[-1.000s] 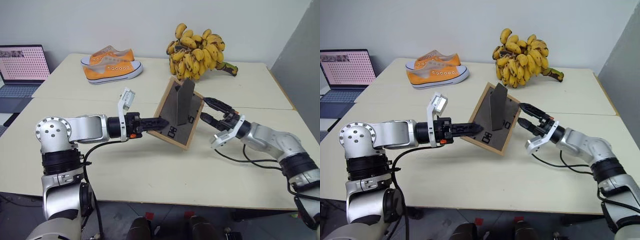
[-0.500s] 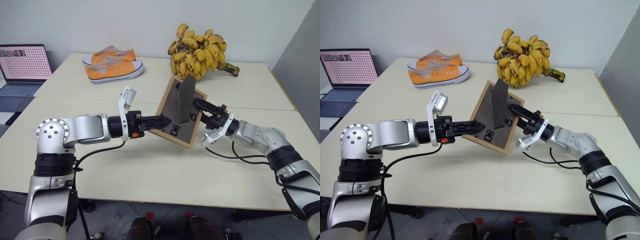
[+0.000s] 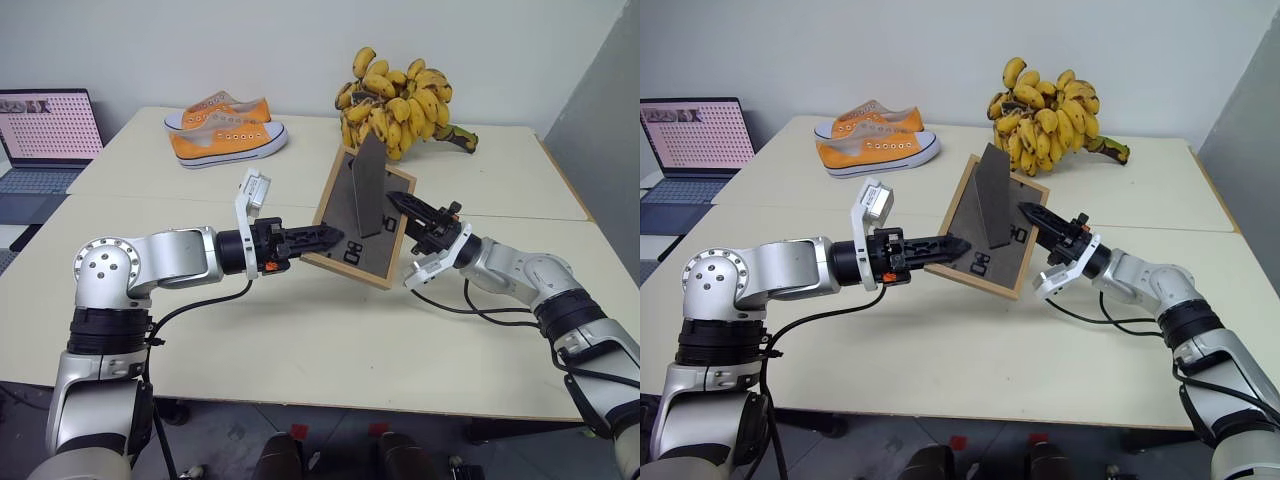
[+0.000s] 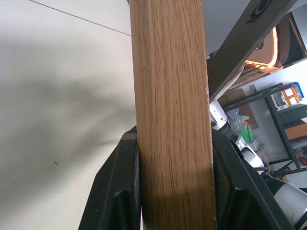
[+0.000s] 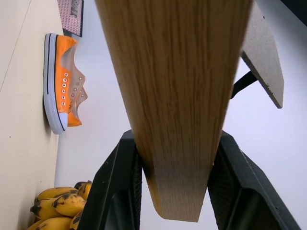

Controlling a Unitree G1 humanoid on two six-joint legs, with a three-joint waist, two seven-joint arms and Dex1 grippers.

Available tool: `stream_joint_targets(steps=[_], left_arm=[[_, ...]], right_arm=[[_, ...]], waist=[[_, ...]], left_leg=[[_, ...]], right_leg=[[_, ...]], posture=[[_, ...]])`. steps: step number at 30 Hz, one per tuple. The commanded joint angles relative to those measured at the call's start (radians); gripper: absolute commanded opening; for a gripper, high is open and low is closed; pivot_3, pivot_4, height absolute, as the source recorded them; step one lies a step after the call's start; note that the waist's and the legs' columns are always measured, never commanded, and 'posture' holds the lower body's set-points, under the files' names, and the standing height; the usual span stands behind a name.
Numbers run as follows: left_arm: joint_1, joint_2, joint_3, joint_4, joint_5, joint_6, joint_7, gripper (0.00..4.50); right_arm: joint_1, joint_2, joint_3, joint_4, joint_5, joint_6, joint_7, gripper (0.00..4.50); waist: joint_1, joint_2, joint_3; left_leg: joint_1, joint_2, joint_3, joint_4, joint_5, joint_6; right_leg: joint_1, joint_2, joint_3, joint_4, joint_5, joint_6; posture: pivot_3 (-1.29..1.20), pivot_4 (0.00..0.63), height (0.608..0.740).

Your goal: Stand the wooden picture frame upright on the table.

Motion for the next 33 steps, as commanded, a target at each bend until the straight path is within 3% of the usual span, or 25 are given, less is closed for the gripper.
stream_joint_targets(steps=[1,3,6,9,11,14,16,18,21,24,26,29,33], left_arm=[[-0.026,0.019,0.004,-0.044,-0.005,-0.014,0.006,1.29],[-0.029,0.016,0.011,-0.038,-0.005,-0.024,0.007,1.99],[-0.034,0.031,0.008,-0.056,-0.005,-0.027,0.002,2.61],[-0.038,0.060,0.018,-0.092,0.024,-0.038,-0.025,3.11],[-0.043,0.078,0.046,-0.124,0.094,-0.055,-0.074,3.11],[-0.040,0.126,0.097,-0.215,0.301,-0.141,-0.175,3.11],[-0.004,0.181,0.117,-0.321,0.527,-0.272,-0.261,3.11],[0.116,0.278,0.110,-0.482,0.810,-0.429,-0.340,3.11],[0.291,0.316,0.157,-0.632,0.960,-0.520,-0.397,3.11],[0.554,0.278,0.301,-0.769,0.931,-0.514,-0.444,3.11],[0.720,0.264,0.356,-0.855,0.957,-0.519,-0.494,3.11],[0.878,0.234,0.386,-0.922,1.018,-0.550,-0.531,3.11],[0.960,0.192,0.442,-0.952,1.027,-0.559,-0.530,3.11]], right_arm=[[-0.019,-0.010,-0.001,0.002,0.025,0.003,0.023,1.43],[-0.020,-0.009,0.002,0.003,0.026,0.000,0.028,1.43],[-0.023,-0.008,0.002,0.007,0.028,-0.003,0.035,1.43],[-0.033,-0.001,0.004,0.020,0.033,-0.007,0.042,1.43],[-0.043,0.004,0.009,0.034,0.035,-0.013,0.045,1.43],[-0.055,0.009,0.017,0.054,0.038,-0.026,0.051,1.43],[-0.065,0.015,0.022,0.079,0.050,-0.037,0.062,1.43],[-0.083,0.038,0.021,0.142,0.104,-0.069,0.111,1.43],[-0.100,0.076,-0.001,0.232,0.220,-0.119,0.218,1.43],[-0.116,0.151,-0.042,0.337,0.469,-0.187,0.465,1.43],[-0.091,0.237,-0.097,0.345,0.774,-0.117,0.801,1.43],[-0.047,0.339,-0.187,0.250,1.146,0.138,1.242,1.43],[0.011,0.392,-0.242,0.088,1.374,0.493,1.535,1.43]], waist=[[0.000,0.000,0.000],[0.000,0.000,0.000],[0.000,0.000,0.000],[0.000,0.000,0.000],[0.000,0.000,0.000],[-0.001,0.000,0.000],[-0.001,0.000,0.000],[-0.009,0.000,0.000],[-0.018,0.000,0.000],[-0.029,0.000,0.000],[-0.037,0.000,0.001],[-0.044,0.000,0.001],[-0.027,0.002,0.002]], left_leg=[[0.000,0.000,0.000,0.000,0.000,0.000],[0.000,0.000,0.000,0.000,0.000,0.000],[0.000,0.000,0.000,0.000,0.000,0.000],[0.000,0.000,0.000,0.000,0.000,0.000],[0.000,0.000,0.000,0.000,0.000,0.000],[0.000,0.000,0.000,0.000,0.000,0.000],[0.000,0.000,0.000,0.000,0.001,-0.001],[0.000,0.000,0.000,-0.001,0.001,-0.001],[0.001,0.000,0.003,-0.002,0.001,-0.001],[0.001,0.001,0.003,-0.001,-0.001,0.002],[0.001,0.001,0.002,-0.001,-0.001,0.002],[0.003,0.003,-0.002,-0.001,-0.001,0.003],[0.007,0.002,-0.004,-0.002,-0.002,0.003]], right_leg=[[0.000,0.000,0.000,0.000,0.000,0.000],[0.000,0.000,0.000,0.000,0.000,0.000],[0.000,0.000,0.000,0.000,0.000,0.000],[0.000,0.000,0.000,0.000,0.000,0.000],[0.000,0.000,0.000,0.000,0.000,0.000],[0.000,0.000,0.000,0.000,0.000,0.000],[0.000,0.000,0.000,0.000,0.000,0.000],[0.000,0.000,0.000,-0.001,0.000,0.000],[0.000,0.000,0.002,-0.002,0.000,0.000],[0.001,-0.001,0.002,-0.001,0.000,0.000],[0.002,0.000,0.001,-0.001,0.000,0.000],[0.005,0.000,-0.003,-0.001,0.000,-0.001],[0.011,0.000,-0.005,-0.001,0.000,-0.002]], posture=[[0.00,0.150,0.740],[0.00,0.150,0.740],[0.00,0.150,0.740],[0.00,0.150,0.740],[0.00,0.150,0.740],[0.00,0.150,0.740],[0.00,0.150,0.740],[0.00,0.150,0.740],[0.00,0.150,0.740],[0.00,0.150,0.740],[0.00,0.150,0.740],[0.00,0.150,0.740],[0.00,0.150,0.740]])
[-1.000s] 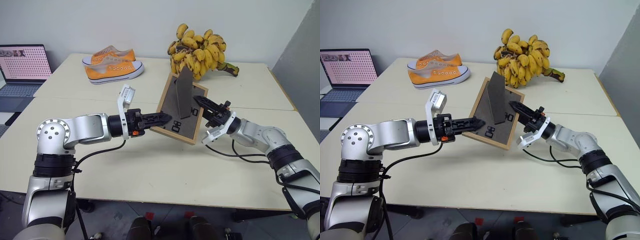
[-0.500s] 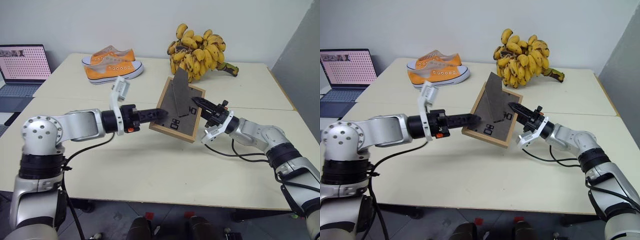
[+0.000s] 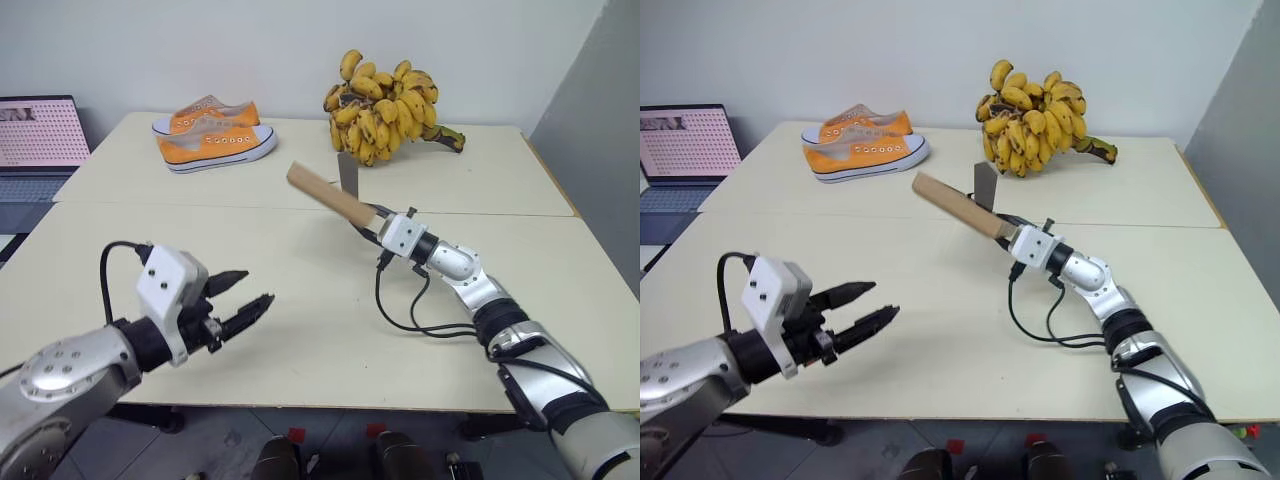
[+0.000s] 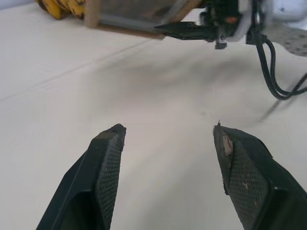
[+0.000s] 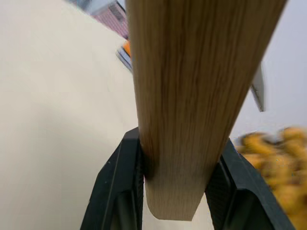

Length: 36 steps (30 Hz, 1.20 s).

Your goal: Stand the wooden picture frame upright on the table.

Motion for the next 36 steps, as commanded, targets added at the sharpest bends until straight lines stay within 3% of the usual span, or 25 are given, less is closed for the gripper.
stream_joint_targets(steps=[1,9,21,22,29,33,36], left_arm=[[0.032,-0.025,0.083,-0.043,0.012,-0.030,-0.002,3.11],[0.080,-0.031,0.174,-0.045,-0.011,0.001,-0.008,3.11],[0.018,-0.022,0.154,-0.043,-0.065,0.026,0.051,3.11],[0.012,-0.020,0.149,-0.043,-0.068,0.028,0.054,3.12],[-0.035,-0.015,0.117,-0.029,-0.094,0.041,0.080,3.12],[-0.068,-0.026,0.086,-0.031,-0.083,0.035,0.101,3.12],[-0.092,-0.038,0.055,-0.034,-0.047,0.010,0.101,3.12]], right_arm=[[0.037,0.016,-0.070,-0.174,0.211,0.293,0.223,1.43],[0.154,0.033,-0.068,-0.336,0.262,0.610,0.317,1.43],[0.193,0.079,-0.095,-0.315,0.213,0.712,0.295,1.43],[0.193,0.080,-0.099,-0.314,0.210,0.714,0.287,1.98],[0.191,0.082,-0.107,-0.312,0.175,0.711,0.256,3.45],[0.201,0.064,-0.114,-0.337,0.156,0.705,0.240,3.45],[0.236,-0.009,-0.125,-0.418,0.132,0.713,0.238,3.45]], waist=[[0.010,0.000,0.000],[0.015,0.001,0.000],[0.011,0.001,0.001],[0.011,0.001,0.001],[0.011,0.001,0.001],[0.012,0.001,0.001],[0.015,0.001,0.001]], left_leg=[[0.000,0.000,0.000,0.000,0.000,0.000],[0.000,0.001,0.002,-0.001,0.000,0.000],[0.000,0.002,0.003,-0.002,0.000,0.000],[0.000,0.002,0.003,-0.002,0.000,0.000],[0.000,0.002,0.003,-0.003,0.000,0.000],[0.000,0.002,0.003,-0.003,0.000,0.000],[0.000,0.001,0.003,-0.003,0.000,0.000]], right_leg=[[0.000,0.000,0.000,0.000,0.000,0.000],[-0.003,0.002,0.001,0.000,-0.001,-0.001],[-0.004,0.003,0.001,0.000,-0.002,-0.003],[-0.004,0.003,0.002,0.000,-0.002,-0.003],[-0.004,0.003,0.002,0.000,-0.002,-0.003],[-0.004,0.003,0.002,0.000,-0.002,-0.003],[-0.004,0.003,0.002,0.000,-0.002,-0.003]], posture=[[0.00,0.150,0.740],[0.00,0.150,0.740],[0.00,0.150,0.740],[0.00,0.150,0.740],[0.00,0.150,0.740],[0.00,0.150,0.740],[0.00,0.150,0.740]])
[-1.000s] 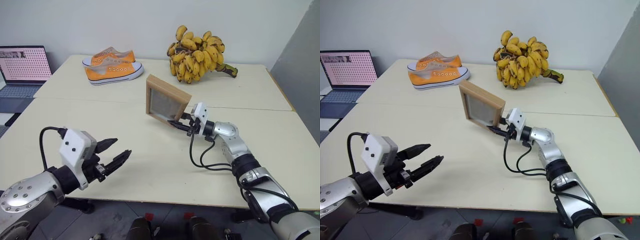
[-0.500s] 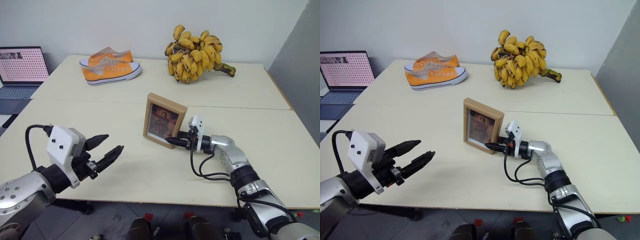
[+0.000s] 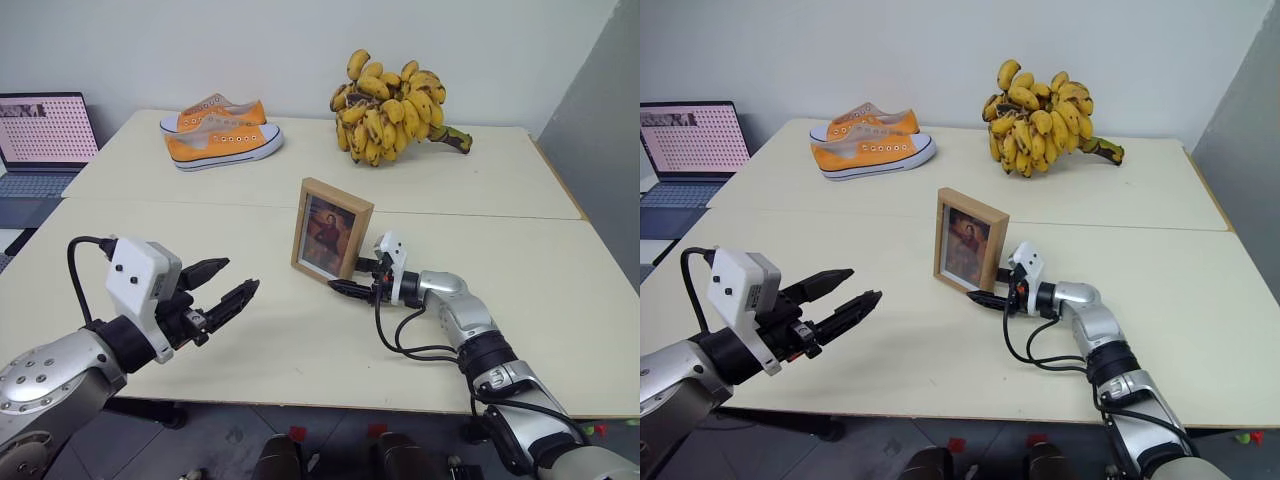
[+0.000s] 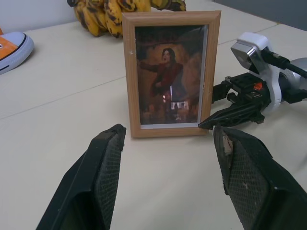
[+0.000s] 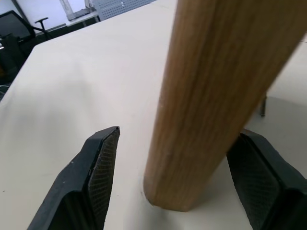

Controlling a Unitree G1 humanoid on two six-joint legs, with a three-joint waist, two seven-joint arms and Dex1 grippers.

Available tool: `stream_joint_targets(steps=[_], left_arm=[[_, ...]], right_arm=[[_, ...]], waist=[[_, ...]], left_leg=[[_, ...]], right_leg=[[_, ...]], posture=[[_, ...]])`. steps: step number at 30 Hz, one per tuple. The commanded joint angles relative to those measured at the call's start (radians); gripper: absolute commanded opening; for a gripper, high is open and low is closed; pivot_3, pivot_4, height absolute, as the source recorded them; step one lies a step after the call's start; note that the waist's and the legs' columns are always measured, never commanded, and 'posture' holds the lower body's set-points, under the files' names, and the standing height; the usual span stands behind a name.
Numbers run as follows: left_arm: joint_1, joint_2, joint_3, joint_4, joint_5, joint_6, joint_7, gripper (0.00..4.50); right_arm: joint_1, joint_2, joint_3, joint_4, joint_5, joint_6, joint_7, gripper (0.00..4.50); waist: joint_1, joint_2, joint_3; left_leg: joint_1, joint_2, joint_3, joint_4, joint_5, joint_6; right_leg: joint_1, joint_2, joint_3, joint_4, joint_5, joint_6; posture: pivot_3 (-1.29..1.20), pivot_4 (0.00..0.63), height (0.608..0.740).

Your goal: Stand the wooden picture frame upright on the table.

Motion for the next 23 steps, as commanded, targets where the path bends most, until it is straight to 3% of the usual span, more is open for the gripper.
stream_joint_targets(steps=[1,5,10,17,23], left_arm=[[-0.029,-0.016,-0.027,-0.018,0.037,-0.045,0.001,3.12],[-0.084,-0.020,-0.071,0.017,0.031,-0.041,-0.011,3.12],[-0.154,-0.023,-0.112,0.069,0.041,-0.042,-0.029,3.12],[-0.258,-0.009,-0.138,0.148,-0.006,0.007,-0.035,3.12],[-0.312,-0.015,-0.152,0.165,0.006,0.046,0.012,3.12]], right_arm=[[0.041,-0.093,-0.035,-0.130,-0.030,-0.004,-0.006,3.45],[0.121,-0.252,-0.060,-0.315,-0.054,0.032,-0.002,3.45],[0.186,-0.354,-0.170,-0.632,0.068,0.212,-0.035,3.45],[0.150,-0.321,-0.292,-0.920,0.280,0.533,-0.230,3.45],[0.189,-0.316,-0.289,-0.975,0.313,0.585,-0.276,3.45]], waist=[[0.003,0.001,0.000],[0.008,0.001,0.000],[0.001,0.002,0.001],[-0.002,0.002,0.001],[0.003,0.001,0.001]], left_leg=[[0.000,0.000,0.000,0.000,0.000,0.000],[-0.001,-0.001,0.001,0.000,0.000,0.000],[0.000,0.000,0.001,0.000,0.000,0.000],[0.000,0.000,0.001,0.000,0.000,0.000],[-0.001,0.000,0.001,0.000,0.000,0.000]], right_leg=[[0.000,0.000,0.000,0.000,0.000,0.000],[0.000,0.000,0.001,-0.001,0.000,0.000],[-0.001,0.001,0.002,0.000,0.000,0.000],[-0.001,0.001,0.002,0.000,0.000,0.000],[-0.001,0.000,0.002,-0.001,0.000,0.000]], posture=[[0.00,0.150,0.740],[0.00,0.150,0.740],[0.00,0.150,0.740],[0.00,0.150,0.740],[0.00,0.150,0.740]])
